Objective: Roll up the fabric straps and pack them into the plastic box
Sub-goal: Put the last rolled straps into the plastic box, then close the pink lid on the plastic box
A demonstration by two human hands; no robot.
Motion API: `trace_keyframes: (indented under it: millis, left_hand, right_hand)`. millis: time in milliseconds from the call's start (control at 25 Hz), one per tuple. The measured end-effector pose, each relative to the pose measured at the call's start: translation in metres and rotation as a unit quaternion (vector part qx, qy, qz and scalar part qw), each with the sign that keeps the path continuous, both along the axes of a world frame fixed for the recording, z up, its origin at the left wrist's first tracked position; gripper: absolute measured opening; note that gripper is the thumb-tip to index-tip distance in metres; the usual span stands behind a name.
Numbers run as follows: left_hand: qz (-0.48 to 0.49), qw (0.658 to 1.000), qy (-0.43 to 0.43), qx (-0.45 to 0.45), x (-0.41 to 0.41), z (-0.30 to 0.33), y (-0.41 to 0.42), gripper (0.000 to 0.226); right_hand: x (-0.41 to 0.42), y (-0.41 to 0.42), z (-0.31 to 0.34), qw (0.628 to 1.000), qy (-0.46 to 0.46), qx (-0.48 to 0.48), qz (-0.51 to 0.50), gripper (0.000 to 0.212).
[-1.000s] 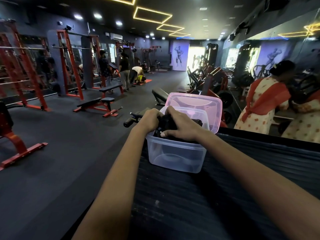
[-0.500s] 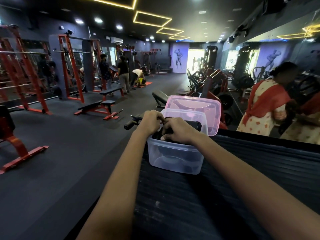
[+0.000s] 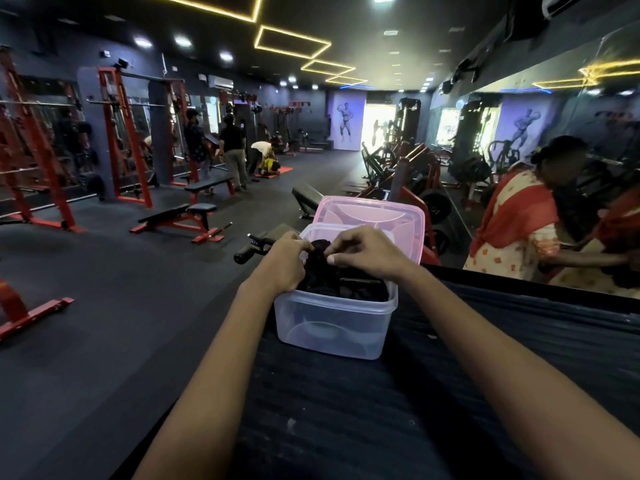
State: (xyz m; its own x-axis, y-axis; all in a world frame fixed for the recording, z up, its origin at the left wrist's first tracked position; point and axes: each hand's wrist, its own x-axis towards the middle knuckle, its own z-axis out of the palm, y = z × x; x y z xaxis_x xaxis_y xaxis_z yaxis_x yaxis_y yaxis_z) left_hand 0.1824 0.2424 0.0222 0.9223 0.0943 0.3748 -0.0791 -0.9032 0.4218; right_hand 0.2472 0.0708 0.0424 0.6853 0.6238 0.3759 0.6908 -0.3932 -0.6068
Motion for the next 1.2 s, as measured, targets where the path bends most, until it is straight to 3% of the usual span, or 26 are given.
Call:
trace_keyframes:
  millis: [120,240,360,440,640,1000,1200]
  left_hand:
    - [-0.006,0.998,0.056,0.022,0.004,0.001,0.001,0.057]
    - [0.002,0.994,0.103,0.023,0.009,0.002,0.004,0.040]
    - [-0.003,0.994,0.106,0.039,0.010,0.000,0.004,0.063]
    - [-0.008,0.995,0.088,0.044,0.011,-0.001,0.004,0.067]
    - [0.003,0.998,0.060,0.026,0.010,-0.001,0.002,0.057]
    - [0.002,0.998,0.057,-0.003,0.011,-0.004,0.004,0.056]
    - [0.000,0.999,0.052,-0.010,0.012,-0.005,0.005,0.066]
  right_hand:
    - [0.027,-0.022,0.001,0.992,-0.005,0.087,-0.088,0.004]
    - [0.061,-0.054,-0.014,0.954,0.045,0.187,-0.232,0.009]
    - [0.089,-0.079,-0.042,0.919,0.079,0.132,-0.364,0.015]
    - [0.101,-0.085,-0.059,0.903,0.105,0.110,-0.402,0.017]
    - [0.119,-0.078,-0.082,0.870,0.170,0.119,-0.448,0.035]
    - [0.122,-0.072,-0.084,0.872,0.186,0.127,-0.434,0.010]
    - [0.129,-0.082,-0.076,0.874,0.150,0.182,-0.425,0.018]
